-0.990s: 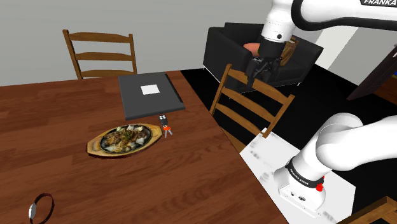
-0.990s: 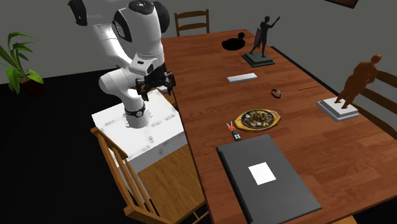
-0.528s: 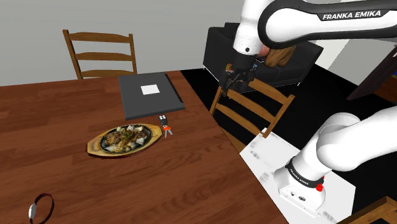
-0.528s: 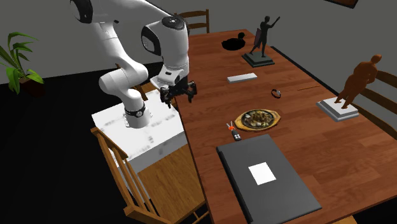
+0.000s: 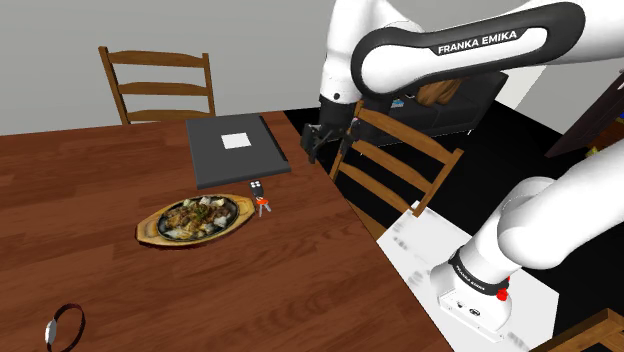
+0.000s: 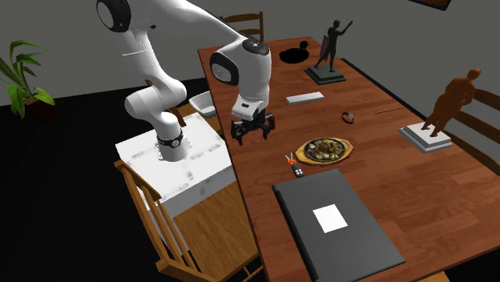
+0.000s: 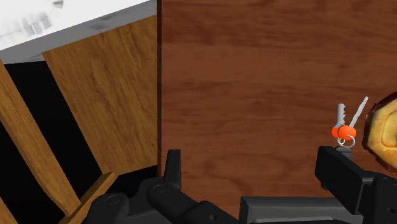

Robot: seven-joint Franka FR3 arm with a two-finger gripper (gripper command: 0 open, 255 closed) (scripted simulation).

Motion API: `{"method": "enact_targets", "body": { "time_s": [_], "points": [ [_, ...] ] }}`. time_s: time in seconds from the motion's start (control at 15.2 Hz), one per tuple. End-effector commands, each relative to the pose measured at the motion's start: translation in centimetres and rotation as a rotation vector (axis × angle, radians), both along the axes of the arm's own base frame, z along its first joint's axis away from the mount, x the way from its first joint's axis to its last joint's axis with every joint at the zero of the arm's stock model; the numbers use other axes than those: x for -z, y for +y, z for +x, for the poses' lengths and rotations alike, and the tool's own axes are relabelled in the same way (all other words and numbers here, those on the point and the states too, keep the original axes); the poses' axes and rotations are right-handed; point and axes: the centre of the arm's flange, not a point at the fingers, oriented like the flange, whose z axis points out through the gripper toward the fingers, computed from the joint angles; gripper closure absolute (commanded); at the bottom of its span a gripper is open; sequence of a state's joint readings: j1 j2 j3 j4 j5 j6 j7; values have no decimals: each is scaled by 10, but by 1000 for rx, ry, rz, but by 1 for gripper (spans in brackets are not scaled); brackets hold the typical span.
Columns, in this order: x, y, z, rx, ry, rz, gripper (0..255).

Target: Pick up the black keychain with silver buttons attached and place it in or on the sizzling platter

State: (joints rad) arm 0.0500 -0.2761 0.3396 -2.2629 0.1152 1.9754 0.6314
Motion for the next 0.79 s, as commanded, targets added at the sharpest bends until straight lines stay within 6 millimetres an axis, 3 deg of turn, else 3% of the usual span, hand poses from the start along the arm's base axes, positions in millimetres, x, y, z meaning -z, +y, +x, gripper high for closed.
{"method": "enact_targets", "body": {
  "time_s": [0.0,0.73],
  "points": [
    [12,21,14,13,-5,1,0],
    [73,119,100,74,-26,-2,0]
  ]
}}
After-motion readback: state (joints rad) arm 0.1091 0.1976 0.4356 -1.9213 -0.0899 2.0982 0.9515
